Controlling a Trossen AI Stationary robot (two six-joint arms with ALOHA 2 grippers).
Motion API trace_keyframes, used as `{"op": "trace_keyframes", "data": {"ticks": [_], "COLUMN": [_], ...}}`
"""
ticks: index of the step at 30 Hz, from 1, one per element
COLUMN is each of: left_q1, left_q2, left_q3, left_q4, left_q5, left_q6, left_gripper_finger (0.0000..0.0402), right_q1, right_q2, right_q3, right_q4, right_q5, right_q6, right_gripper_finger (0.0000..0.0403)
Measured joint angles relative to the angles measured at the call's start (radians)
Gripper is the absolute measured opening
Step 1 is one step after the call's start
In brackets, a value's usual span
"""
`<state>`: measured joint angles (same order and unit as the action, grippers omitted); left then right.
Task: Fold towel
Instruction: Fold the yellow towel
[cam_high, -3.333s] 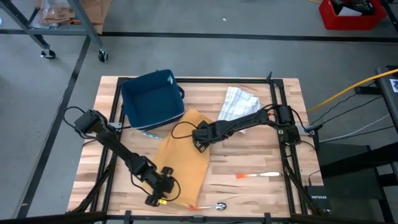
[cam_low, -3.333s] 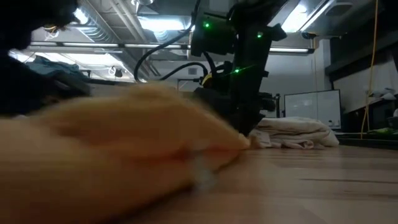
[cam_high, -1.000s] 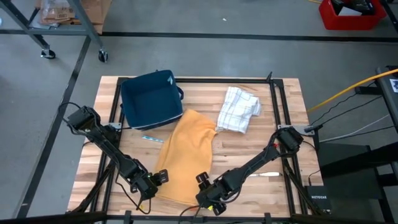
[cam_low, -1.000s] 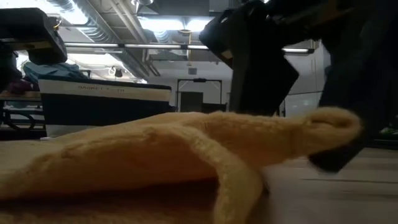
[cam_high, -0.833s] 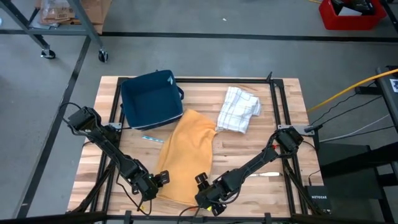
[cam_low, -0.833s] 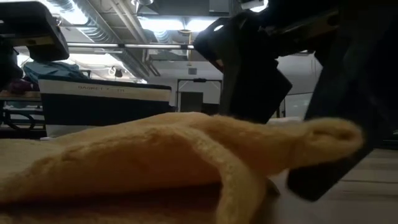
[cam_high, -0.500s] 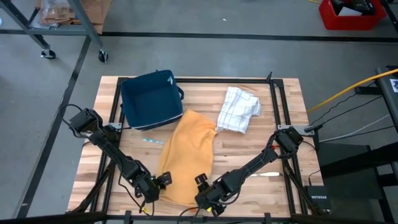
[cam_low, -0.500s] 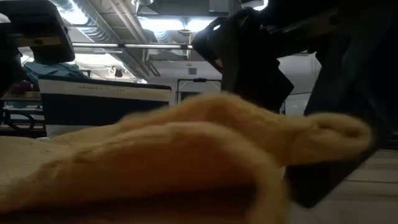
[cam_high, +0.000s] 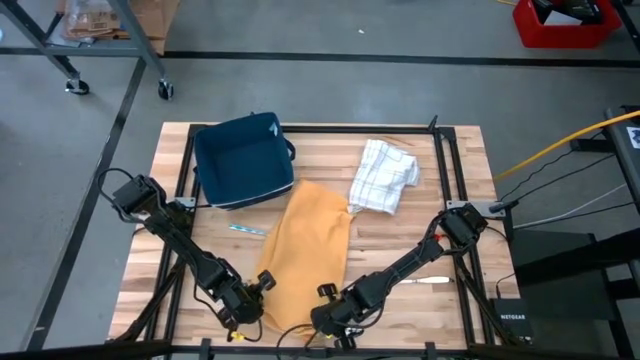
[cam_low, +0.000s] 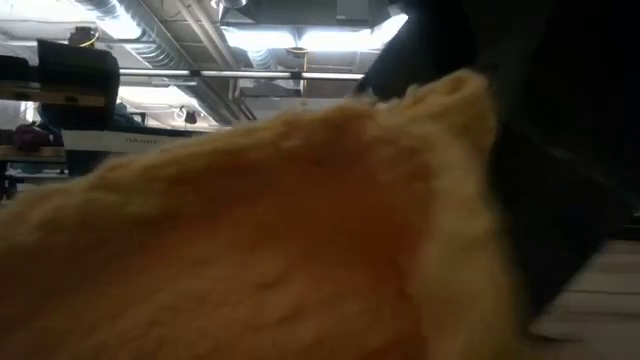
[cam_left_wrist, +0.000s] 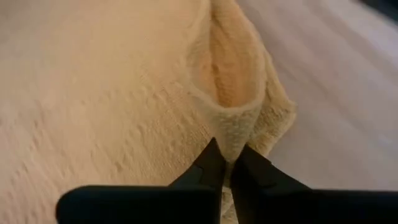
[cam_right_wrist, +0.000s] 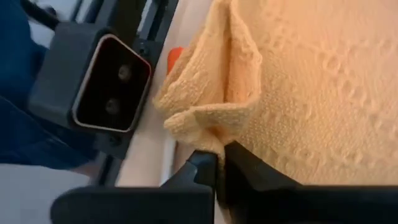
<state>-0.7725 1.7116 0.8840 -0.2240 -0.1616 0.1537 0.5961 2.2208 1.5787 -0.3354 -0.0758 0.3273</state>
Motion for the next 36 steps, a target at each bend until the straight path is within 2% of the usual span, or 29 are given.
{"op": "trace_keyframes", "data": {"ticks": [8, 12, 18, 22, 26, 32, 36], "left_q1": [0.012, 0.023, 0.03, 0.023, 0.014, 0.016, 0.03], "left_q2": [-0.066, -0.118, -0.166, -0.169, -0.17, -0.172, -0.173], "left_q3": [0.042, 0.042, 0.044, 0.044, 0.044, 0.044, 0.044], "left_q4": [-0.006, -0.007, -0.002, 0.016, 0.064, 0.199, 0.213], "left_q5": [0.082, 0.16, 0.313, 0.425, 0.486, 0.619, 0.625], "left_q6": [-0.171, -0.27, -0.516, -0.671, -0.741, -0.77, -0.731], "left_gripper_finger": [0.0006, 0.0003, 0.0003, 0.0002, 0.0002, 0.0001, 0.0001], "right_q1": [0.001, 0.001, 0.002, 0.013, 0.026, 0.033, 0.029], "right_q2": [-0.011, -0.011, -0.013, -0.013, -0.013, -0.014, -0.016], "right_q3": [0.02, 0.084, 0.164, 0.211, 0.28, 0.413, 0.457], "right_q4": [0.016, 0.02, -0.002, -0.121, -0.24, -0.428, -0.537], "right_q5": [-0.102, -0.109, -0.098, -0.058, -0.01, 0.059, 0.127], "right_q6": [0.19, 0.196, 0.211, 0.259, 0.3, 0.302, 0.301], "right_gripper_finger": [0.0009, 0.0005, 0.0004, 0.0003, 0.0002, 0.0001, 0.0001]}}
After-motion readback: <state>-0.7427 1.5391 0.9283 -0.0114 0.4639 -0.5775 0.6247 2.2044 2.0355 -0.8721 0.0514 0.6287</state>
